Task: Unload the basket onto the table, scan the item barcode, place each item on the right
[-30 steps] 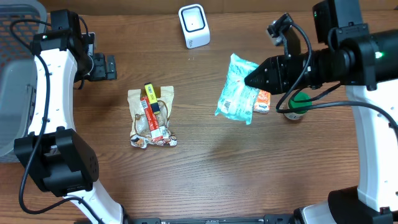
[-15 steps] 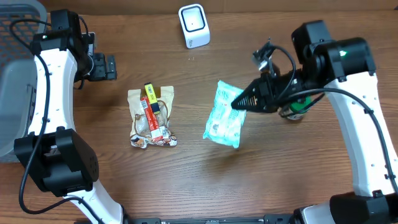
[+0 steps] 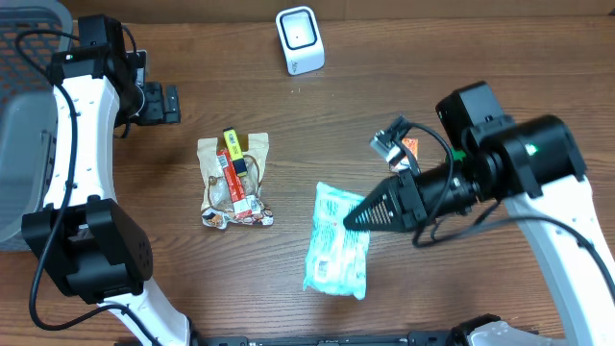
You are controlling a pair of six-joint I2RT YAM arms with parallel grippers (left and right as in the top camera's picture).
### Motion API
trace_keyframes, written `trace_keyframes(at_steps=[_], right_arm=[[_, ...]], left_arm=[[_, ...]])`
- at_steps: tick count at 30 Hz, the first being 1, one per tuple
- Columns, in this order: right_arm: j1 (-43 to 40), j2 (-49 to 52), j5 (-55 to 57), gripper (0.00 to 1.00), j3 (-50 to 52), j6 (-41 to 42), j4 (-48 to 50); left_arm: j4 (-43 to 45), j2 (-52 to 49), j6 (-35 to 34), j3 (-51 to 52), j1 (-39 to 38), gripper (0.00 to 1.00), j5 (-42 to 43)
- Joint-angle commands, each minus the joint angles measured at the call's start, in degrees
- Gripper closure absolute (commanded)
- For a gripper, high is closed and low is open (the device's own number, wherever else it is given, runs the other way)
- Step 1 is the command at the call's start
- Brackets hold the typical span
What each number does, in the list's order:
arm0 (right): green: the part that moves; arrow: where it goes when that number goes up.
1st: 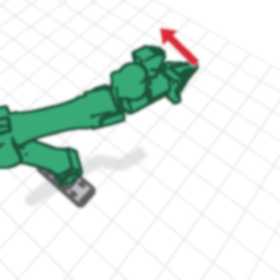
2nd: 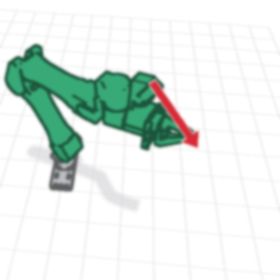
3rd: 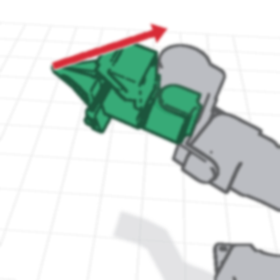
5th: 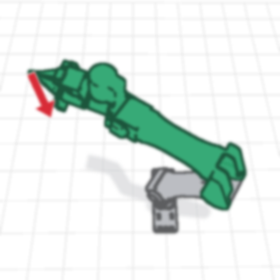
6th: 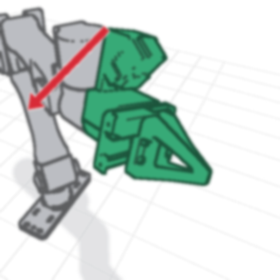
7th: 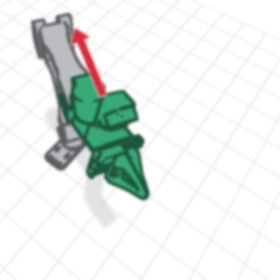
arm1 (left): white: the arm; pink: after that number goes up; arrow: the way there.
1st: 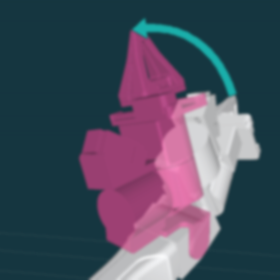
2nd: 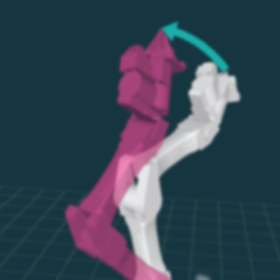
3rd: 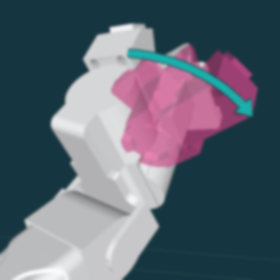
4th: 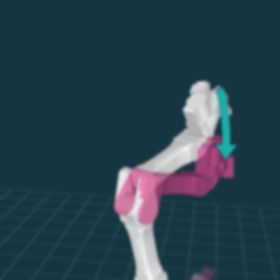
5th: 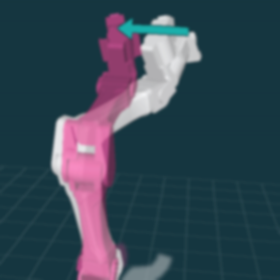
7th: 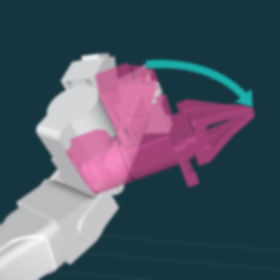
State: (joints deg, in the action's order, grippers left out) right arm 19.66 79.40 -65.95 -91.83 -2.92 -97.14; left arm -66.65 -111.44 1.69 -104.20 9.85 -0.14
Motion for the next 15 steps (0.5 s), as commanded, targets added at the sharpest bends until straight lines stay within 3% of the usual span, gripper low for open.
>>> trace_keyframes(at_steps=[1, 10, 15], right_arm=[[0.33, -1.22, -2.69, 0.96, 0.00, 0.13, 0.09], [0.31, -1.22, -1.40, 0.96, 0.00, 0.11, 0.20], [0.31, -1.20, 5.88, 0.96, 0.00, 0.11, 4.52]], left_arm=[[0.00, 0.50, 0.94, -0.63, -0.13, 0.00, 0.63], [0.02, 0.50, 0.94, -0.63, -0.13, 0.00, 0.63], [0.02, 0.50, 0.94, -0.63, -0.13, 0.00, 0.63]])
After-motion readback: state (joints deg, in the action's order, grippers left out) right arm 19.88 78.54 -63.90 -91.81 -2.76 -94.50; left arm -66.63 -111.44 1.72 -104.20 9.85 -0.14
